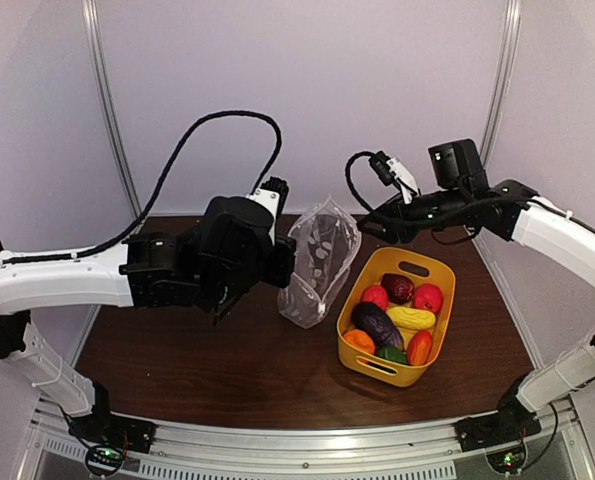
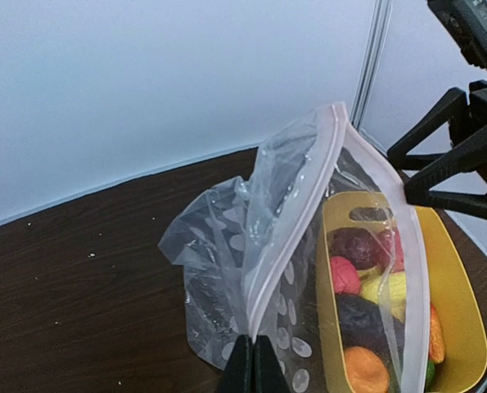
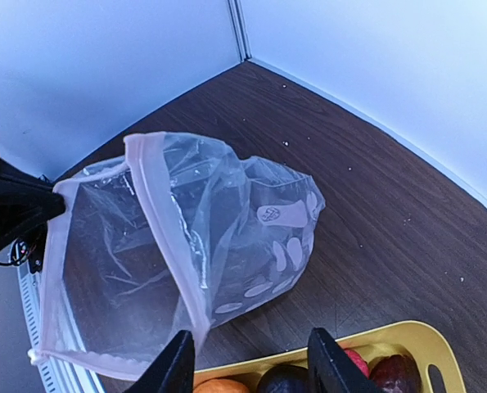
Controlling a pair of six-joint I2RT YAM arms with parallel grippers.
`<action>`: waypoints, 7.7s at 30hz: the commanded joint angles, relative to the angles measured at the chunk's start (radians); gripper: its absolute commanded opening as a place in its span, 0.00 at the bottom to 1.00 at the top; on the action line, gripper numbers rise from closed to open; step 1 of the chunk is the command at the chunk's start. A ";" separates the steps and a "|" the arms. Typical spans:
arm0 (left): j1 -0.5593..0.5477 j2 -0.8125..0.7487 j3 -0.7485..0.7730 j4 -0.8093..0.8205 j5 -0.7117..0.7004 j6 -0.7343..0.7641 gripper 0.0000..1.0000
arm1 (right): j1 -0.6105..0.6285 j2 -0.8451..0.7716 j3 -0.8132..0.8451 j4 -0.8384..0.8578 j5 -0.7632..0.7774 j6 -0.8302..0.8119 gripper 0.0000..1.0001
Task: Place the food in the zip-top bag and seal the zipper
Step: Open the zipper food storage bag at the center of the board, then pick up the fake vegetable from the bin, then place the fake vegetable in the zipper food storage bag, then pick up the fake fruit from the bin.
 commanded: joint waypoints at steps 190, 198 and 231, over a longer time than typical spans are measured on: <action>0.336 -0.154 -0.121 -0.050 0.492 -0.027 0.00 | -0.094 -0.035 0.014 -0.152 0.035 -0.394 0.87; 0.335 -0.162 -0.178 0.060 0.650 -0.061 0.00 | -0.098 0.012 -0.133 -0.263 0.173 -0.470 0.69; 0.336 -0.231 -0.245 0.086 0.676 -0.092 0.00 | -0.108 0.338 -0.271 0.128 0.070 -0.509 0.77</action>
